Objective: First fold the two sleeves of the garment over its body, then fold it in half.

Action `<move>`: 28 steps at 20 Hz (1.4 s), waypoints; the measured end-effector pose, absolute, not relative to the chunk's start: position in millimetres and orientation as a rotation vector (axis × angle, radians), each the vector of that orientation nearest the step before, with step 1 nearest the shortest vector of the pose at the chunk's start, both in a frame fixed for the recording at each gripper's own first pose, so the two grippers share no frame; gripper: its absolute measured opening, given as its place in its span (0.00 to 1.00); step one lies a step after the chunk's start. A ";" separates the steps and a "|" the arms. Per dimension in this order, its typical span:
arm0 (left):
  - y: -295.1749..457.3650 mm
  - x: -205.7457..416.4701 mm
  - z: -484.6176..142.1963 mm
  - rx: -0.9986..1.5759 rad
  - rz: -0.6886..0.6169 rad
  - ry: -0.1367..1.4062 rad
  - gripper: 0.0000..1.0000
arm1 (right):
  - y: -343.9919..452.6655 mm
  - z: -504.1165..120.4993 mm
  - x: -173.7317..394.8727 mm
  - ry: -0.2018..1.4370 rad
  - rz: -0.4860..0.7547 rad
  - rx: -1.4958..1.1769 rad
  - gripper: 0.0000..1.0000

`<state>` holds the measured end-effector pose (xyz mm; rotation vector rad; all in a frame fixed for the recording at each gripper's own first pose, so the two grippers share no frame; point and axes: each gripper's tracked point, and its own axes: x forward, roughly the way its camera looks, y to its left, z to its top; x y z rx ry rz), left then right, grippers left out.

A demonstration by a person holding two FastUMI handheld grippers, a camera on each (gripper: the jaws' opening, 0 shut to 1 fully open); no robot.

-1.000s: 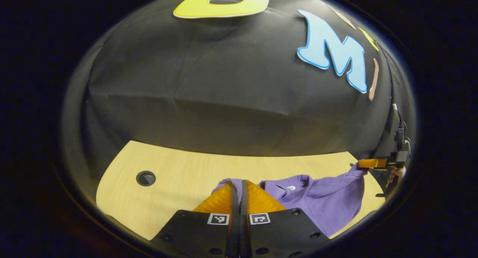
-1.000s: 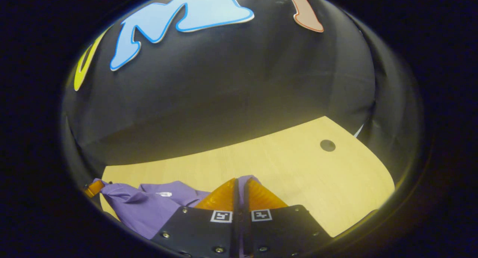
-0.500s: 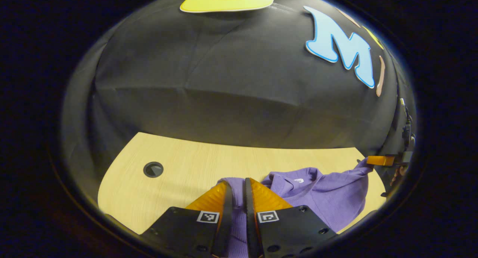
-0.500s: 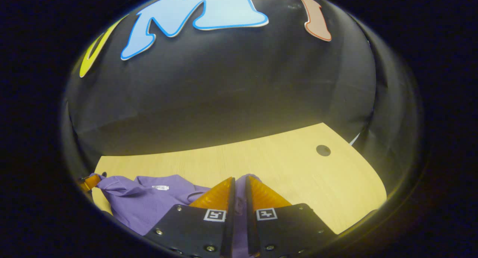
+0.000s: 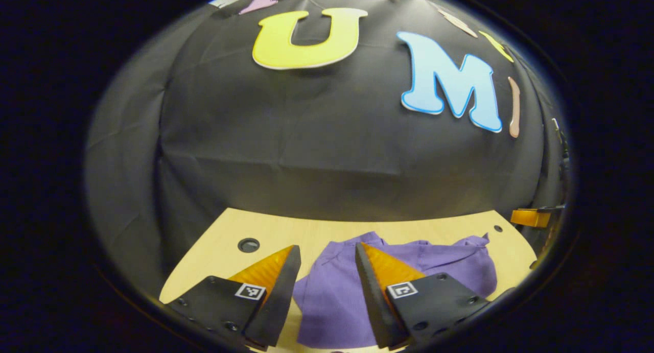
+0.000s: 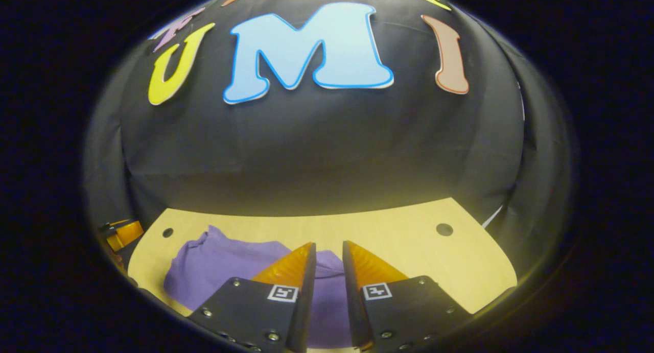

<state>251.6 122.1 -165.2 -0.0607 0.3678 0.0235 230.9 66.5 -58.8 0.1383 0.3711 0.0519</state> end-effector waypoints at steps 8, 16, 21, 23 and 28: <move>64.6 180.6 -100.6 -0.029 0.000 0.255 0.88 | 61.4 -18.9 150.6 0.268 0.097 0.109 0.53; 19.4 128.0 -73.5 -0.048 0.018 0.190 0.92 | 29.5 -6.4 86.5 0.225 0.124 0.101 0.89; 11.0 94.6 -65.2 -0.036 0.057 0.145 0.92 | 15.0 0.3 61.6 0.184 0.155 0.079 0.97; 9.3 83.5 -62.7 -0.040 0.061 0.133 0.92 | 9.8 -0.3 54.2 0.175 0.148 0.075 0.96; 7.1 75.4 -57.5 -0.040 0.026 0.114 0.92 | 2.2 -0.2 37.5 0.175 0.104 0.075 0.94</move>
